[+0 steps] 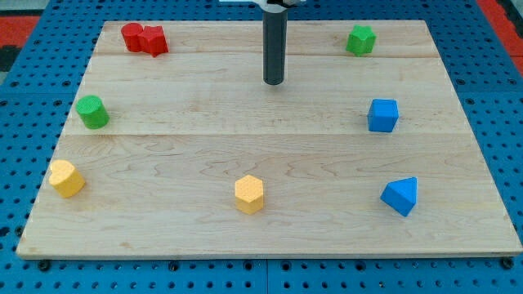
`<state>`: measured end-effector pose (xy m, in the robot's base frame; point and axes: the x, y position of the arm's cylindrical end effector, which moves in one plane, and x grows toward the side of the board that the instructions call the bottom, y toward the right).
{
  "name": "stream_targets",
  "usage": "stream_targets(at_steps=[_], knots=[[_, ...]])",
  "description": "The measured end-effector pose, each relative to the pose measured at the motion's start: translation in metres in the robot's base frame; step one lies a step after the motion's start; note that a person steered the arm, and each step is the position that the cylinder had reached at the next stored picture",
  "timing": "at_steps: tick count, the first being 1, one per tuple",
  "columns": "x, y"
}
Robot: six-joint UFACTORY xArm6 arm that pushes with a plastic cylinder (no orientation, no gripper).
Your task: Separate red star from the red circle
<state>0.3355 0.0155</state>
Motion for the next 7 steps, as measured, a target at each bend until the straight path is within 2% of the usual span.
stream_targets(at_steps=[1, 2, 3, 4, 5, 7], knots=[[0.0, -0.002], [-0.025, -0.029], [-0.078, -0.072], [-0.134, -0.14], [-0.144, -0.167], [-0.144, -0.187]])
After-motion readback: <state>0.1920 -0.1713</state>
